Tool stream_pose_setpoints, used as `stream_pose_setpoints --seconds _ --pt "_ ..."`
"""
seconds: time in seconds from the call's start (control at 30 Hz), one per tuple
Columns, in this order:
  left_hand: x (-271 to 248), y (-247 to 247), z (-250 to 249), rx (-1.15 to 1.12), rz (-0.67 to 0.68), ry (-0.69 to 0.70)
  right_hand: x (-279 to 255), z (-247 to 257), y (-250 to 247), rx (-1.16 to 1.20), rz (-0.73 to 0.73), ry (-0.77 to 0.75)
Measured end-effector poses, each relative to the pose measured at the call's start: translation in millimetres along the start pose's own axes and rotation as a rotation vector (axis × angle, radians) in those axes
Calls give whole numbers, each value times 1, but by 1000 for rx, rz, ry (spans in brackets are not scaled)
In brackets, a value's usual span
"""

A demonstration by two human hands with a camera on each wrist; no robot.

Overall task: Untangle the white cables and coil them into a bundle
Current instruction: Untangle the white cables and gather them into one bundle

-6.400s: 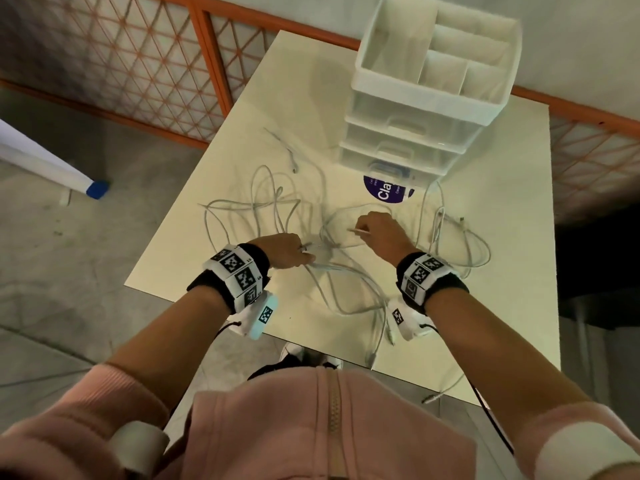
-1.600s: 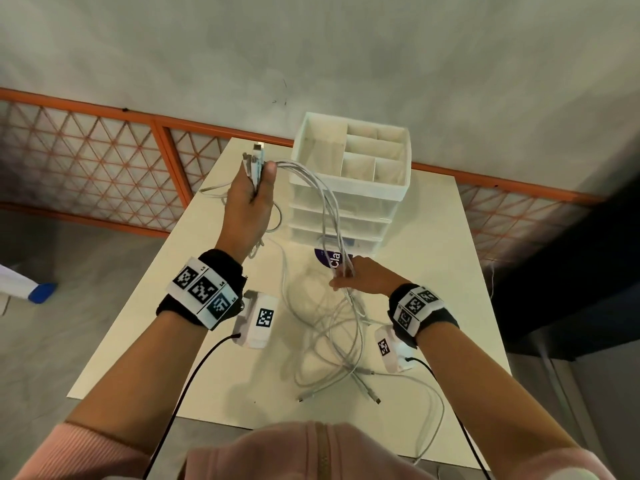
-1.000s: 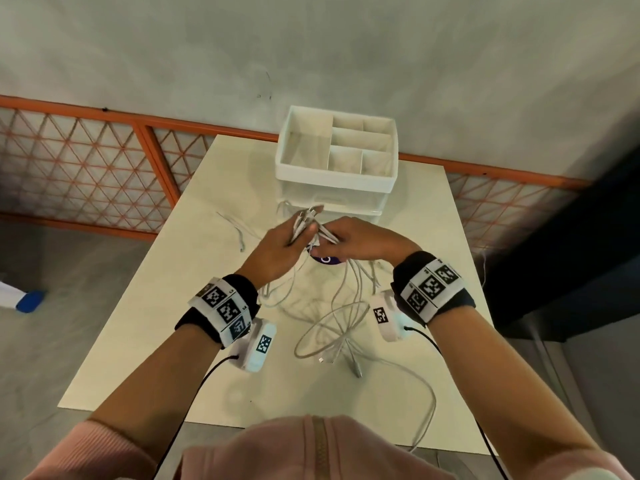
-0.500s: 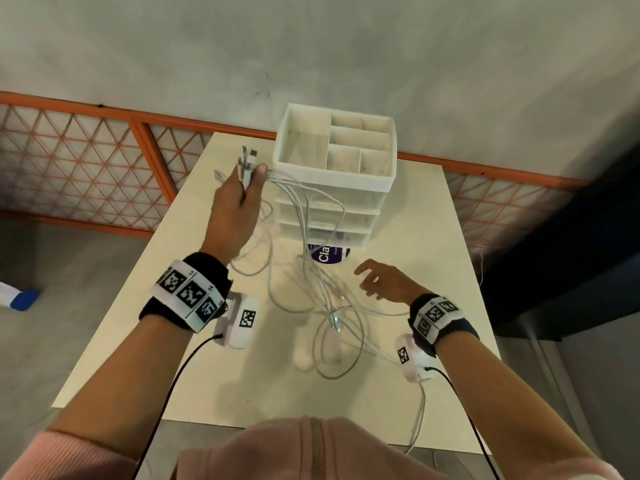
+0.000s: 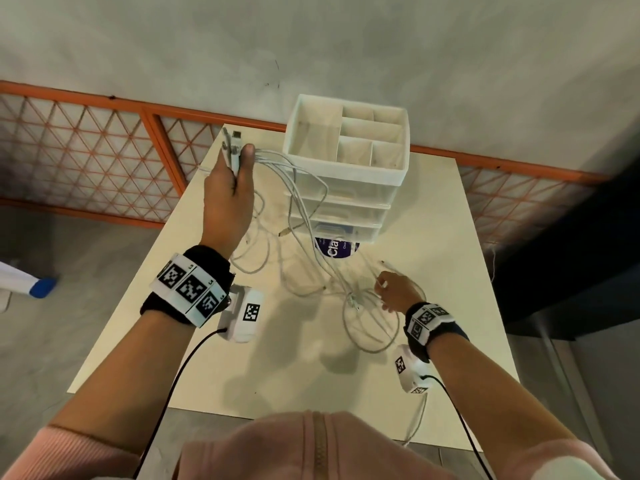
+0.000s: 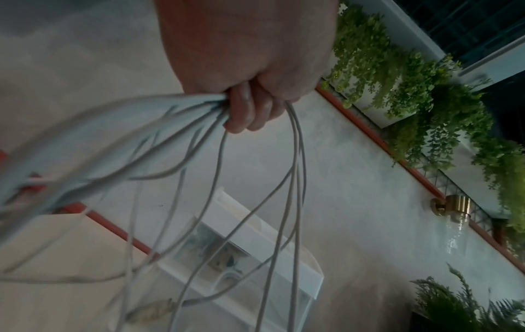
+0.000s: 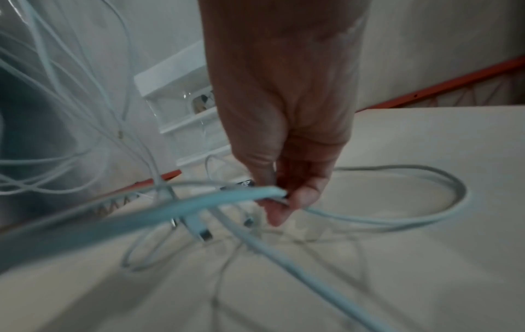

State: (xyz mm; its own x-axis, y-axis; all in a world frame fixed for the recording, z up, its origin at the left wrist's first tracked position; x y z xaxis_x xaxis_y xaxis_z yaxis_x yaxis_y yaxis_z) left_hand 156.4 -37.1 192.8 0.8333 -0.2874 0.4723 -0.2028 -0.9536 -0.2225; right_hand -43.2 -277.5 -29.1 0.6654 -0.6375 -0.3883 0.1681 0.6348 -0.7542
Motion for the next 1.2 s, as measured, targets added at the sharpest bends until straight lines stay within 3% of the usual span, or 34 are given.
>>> stream_pose_setpoints --seconds 0.2,0.37,0.43,0.5,0.57,0.63,0.7,0.77,0.87,1.03,1.2 --pt "10 -20 -3 8 -156 35 3 -62 -20 -118 -160 130" --pt "2 4 -8 31 -21 67 0 -54 -18 -280 -158 189" --pt "-4 15 -6 71 33 57 0 -42 -21 -316 -255 176" --pt "-11 26 1 150 109 38 2 -20 -23 -296 -351 58" --pt "-22 38 11 224 214 16 8 5 -12 -251 -278 -147" --pt "-35 46 23 258 284 -23 11 25 13 -226 -71 -346" --pt "-45 50 35 270 308 -66 9 32 39 -261 128 -447" --pt "-52 50 42 296 318 -87 8 33 53 -272 177 -452" --pt "-52 49 43 302 321 -103 13 37 49 -140 83 -444" --pt "-47 54 37 268 362 -104 14 53 28 20 116 -446" --pt "-45 66 44 187 448 -175 -12 117 -27 111 396 -468"
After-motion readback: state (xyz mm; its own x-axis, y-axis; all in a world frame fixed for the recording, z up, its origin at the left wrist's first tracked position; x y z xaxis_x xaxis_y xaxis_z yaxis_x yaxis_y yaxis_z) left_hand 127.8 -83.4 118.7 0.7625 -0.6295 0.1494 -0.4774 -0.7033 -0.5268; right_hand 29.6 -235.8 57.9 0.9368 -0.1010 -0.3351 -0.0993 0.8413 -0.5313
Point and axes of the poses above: each hand's wrist, its own x-axis towards the middle knuckle, its own y-axis out of the palm, z = x × y, the point moved 7 cm from there along x, towards the middle knuckle, and after that the axes turned 4 degrees about -z, right-handed, at the moved point
